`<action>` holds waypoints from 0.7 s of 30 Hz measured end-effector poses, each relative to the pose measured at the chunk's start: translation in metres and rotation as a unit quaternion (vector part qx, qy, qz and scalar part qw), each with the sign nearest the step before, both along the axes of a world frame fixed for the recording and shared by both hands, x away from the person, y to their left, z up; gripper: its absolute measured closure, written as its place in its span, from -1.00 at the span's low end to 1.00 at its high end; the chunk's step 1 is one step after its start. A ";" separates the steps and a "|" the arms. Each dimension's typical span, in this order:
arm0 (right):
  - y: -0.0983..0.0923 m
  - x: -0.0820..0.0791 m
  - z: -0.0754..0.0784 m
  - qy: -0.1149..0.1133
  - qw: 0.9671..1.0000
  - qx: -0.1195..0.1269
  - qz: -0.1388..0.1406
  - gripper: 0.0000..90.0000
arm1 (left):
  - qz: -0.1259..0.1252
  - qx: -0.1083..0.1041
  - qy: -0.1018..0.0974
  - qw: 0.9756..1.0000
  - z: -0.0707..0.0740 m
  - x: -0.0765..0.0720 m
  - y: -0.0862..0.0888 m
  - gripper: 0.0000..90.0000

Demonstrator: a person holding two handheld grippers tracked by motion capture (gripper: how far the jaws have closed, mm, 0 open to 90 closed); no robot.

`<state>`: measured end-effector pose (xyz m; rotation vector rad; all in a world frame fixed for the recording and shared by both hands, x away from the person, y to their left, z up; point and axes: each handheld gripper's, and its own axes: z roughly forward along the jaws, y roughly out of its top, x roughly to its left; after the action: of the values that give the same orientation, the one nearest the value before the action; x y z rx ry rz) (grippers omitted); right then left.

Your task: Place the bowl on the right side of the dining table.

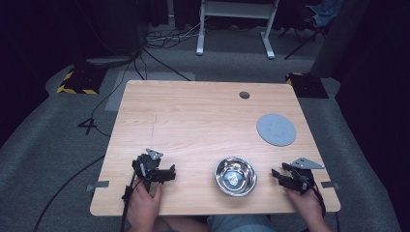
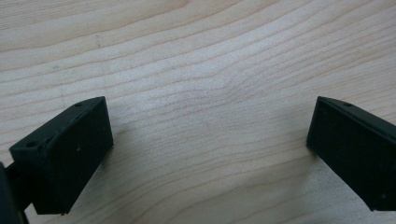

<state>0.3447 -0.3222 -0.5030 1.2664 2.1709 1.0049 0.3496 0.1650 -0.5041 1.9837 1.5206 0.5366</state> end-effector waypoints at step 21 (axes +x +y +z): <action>0.003 0.002 0.009 0.026 0.999 -0.014 0.013 0.02 | 0.000 0.000 0.000 1.000 0.000 0.000 0.000 -0.99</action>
<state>0.3466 -0.3196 -0.4936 1.2690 2.2387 0.9592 0.3496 0.1650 -0.5041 1.9836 1.5208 0.5367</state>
